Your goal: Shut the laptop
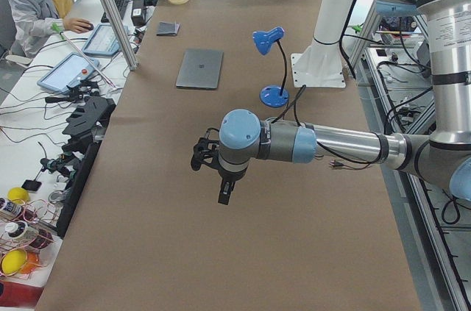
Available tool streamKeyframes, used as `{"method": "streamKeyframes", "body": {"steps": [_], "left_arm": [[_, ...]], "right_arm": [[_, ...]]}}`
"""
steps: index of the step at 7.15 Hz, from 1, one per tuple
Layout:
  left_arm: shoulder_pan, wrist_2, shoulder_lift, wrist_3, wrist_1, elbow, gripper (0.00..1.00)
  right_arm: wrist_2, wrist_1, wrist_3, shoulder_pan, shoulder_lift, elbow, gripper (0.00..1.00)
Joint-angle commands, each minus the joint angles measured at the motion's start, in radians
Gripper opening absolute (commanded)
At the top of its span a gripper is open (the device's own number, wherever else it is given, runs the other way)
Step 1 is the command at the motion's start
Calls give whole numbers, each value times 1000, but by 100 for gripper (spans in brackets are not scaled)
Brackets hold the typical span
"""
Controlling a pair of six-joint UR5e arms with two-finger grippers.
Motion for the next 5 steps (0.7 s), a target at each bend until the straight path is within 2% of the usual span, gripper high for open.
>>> {"method": "streamKeyframes", "body": {"steps": [1, 5], "left_arm": [[-32, 0, 12, 2, -2, -53, 98], [-34, 8, 26, 3, -4, -69, 98]], "right_arm": [[4, 0, 2, 0, -1, -12, 100], [2, 6, 0, 0, 10, -11, 100]]}}
